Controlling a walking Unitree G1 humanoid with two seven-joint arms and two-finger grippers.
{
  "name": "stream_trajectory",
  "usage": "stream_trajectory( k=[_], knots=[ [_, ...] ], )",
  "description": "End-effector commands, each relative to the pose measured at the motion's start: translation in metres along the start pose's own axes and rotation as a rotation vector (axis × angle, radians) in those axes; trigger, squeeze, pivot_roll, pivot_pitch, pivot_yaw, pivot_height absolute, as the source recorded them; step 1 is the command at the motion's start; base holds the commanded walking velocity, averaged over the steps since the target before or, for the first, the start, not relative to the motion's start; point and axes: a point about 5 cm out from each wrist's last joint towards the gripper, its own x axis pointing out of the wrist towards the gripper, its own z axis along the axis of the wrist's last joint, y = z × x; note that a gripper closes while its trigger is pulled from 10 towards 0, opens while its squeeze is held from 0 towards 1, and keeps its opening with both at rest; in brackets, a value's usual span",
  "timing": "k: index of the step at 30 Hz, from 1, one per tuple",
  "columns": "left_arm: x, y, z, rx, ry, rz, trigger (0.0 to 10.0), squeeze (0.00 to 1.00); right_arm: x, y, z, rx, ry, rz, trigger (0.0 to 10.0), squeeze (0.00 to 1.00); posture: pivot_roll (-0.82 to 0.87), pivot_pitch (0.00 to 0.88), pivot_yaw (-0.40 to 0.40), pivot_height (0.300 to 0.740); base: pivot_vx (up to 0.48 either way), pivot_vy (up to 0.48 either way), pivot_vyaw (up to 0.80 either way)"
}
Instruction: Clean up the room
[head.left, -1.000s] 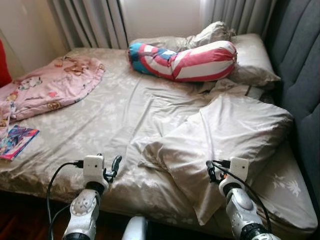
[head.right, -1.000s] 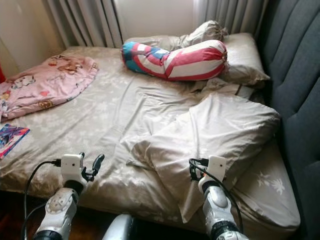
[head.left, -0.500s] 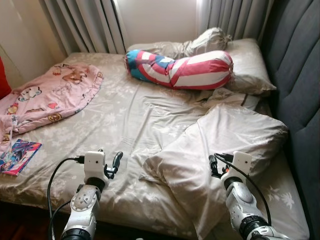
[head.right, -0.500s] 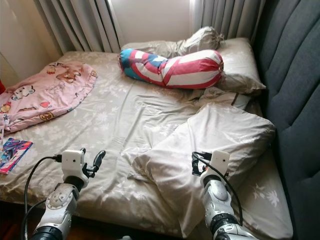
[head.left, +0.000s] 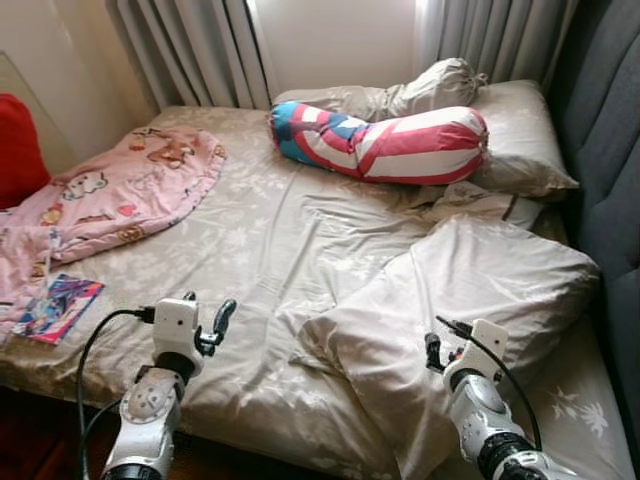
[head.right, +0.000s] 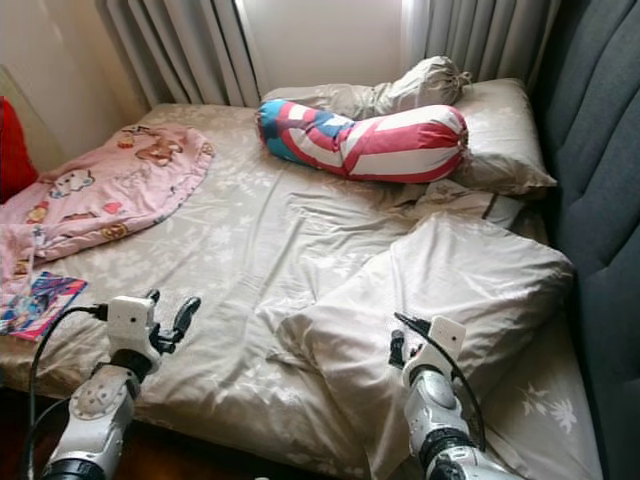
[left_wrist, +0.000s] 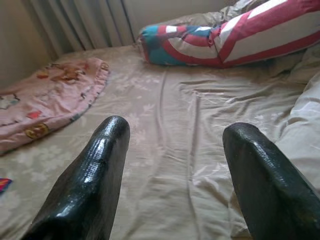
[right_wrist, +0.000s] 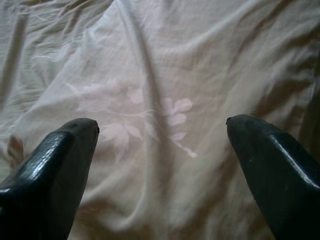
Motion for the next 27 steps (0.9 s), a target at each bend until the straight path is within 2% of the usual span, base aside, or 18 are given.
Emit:
stream_trajectory(
  k=[1,7,8,9,10,12,19,22,23,27],
  knots=[
    [-0.002,0.006,0.005,0.012,0.0,-0.011,10.0,0.0,-0.001,-0.002,-0.006,0.02,0.027,-0.03,10.0,1.0,0.17,0.021,0.129,0.726,0.0,0.0,0.0],
    [-0.003,0.012,0.01,0.004,0.008,-0.007,10.0,0.0,-0.002,-0.019,-0.007,0.045,0.016,-0.136,10.0,1.0,0.16,0.041,0.146,0.726,0.0,0.0,0.0],
    [-0.002,0.012,0.01,0.001,0.014,-0.005,10.0,0.0,-0.003,-0.024,-0.007,0.0,0.006,-0.145,10.0,0.07,0.15,0.042,0.145,0.726,0.0,0.0,0.0],
    [-0.002,0.011,0.009,-0.001,0.016,-0.005,10.0,0.0,-0.003,-0.026,-0.007,-0.022,0.002,-0.146,10.0,0.07,0.14,0.041,0.14,0.726,0.0,0.0,0.0],
    [-0.001,0.011,0.009,-0.004,0.017,-0.003,10.0,0.0,-0.003,-0.027,-0.004,-0.059,-0.017,-0.146,10.0,0.0,0.13,0.04,0.138,0.726,0.0,0.0,0.0],
    [0.003,0.011,0.008,-0.017,0.02,0.013,10.0,0.0,-0.002,-0.027,0.004,-0.13,-0.072,-0.115,10.0,0.0,0.11,0.032,0.126,0.726,0.0,0.0,0.0],
    [0.01,0.004,0.005,-0.083,0.023,0.067,10.0,0.0,0.0,-0.036,0.023,-0.18,-0.143,-0.093,10.0,0.0,0.09,0.008,0.056,0.726,0.0,0.0,0.0],
    [0.008,-0.002,-0.002,-0.107,0.037,0.079,10.0,0.0,0.001,-0.039,0.031,-0.218,-0.167,-0.084,10.0,0.0,0.08,0.004,0.018,0.726,0.0,0.0,0.0],
    [0.006,-0.003,-0.005,-0.115,0.044,0.089,10.0,0.0,0.001,-0.038,0.034,-0.254,-0.184,-0.075,10.0,0.0,0.07,0.0,0.002,0.726,0.0,0.0,0.0],
    [0.002,-0.003,-0.011,-0.139,0.053,0.115,10.0,0.0,0.0,-0.034,0.043,-0.289,-0.252,-0.033,10.0,0.0,0.06,0.0,-0.025,0.726,0.0,0.0,0.0]
  ],
)
